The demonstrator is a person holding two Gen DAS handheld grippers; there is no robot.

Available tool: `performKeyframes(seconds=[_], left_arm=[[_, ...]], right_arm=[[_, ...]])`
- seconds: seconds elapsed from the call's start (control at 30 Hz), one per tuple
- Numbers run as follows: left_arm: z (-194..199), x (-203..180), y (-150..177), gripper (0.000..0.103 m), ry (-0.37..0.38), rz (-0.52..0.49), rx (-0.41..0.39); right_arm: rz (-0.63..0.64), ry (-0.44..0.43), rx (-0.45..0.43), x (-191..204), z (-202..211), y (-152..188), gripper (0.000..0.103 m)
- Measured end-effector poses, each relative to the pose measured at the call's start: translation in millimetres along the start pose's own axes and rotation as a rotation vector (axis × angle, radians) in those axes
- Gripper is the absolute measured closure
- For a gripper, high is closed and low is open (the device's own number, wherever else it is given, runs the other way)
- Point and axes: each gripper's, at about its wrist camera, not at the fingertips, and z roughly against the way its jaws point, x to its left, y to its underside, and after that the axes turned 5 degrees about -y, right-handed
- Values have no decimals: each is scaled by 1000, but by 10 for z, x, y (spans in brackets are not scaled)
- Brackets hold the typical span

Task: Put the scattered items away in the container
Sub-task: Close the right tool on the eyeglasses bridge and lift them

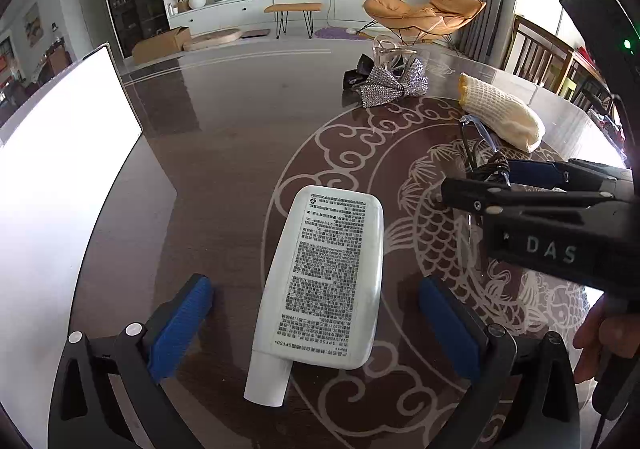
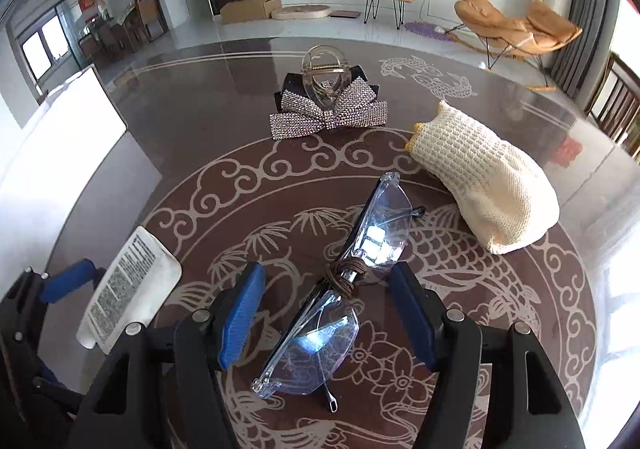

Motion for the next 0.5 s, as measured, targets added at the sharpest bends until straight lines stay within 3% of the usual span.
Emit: performKeyframes(seconds=[0.33, 0.5], left_arm=[[-3, -22, 26, 0, -10, 9, -3], [-4, -12, 16, 0, -4, 2, 0]], right_arm=[[-6, 22, -94, 9, -37, 54, 36], [-14, 14, -94, -42, -135, 36, 33]])
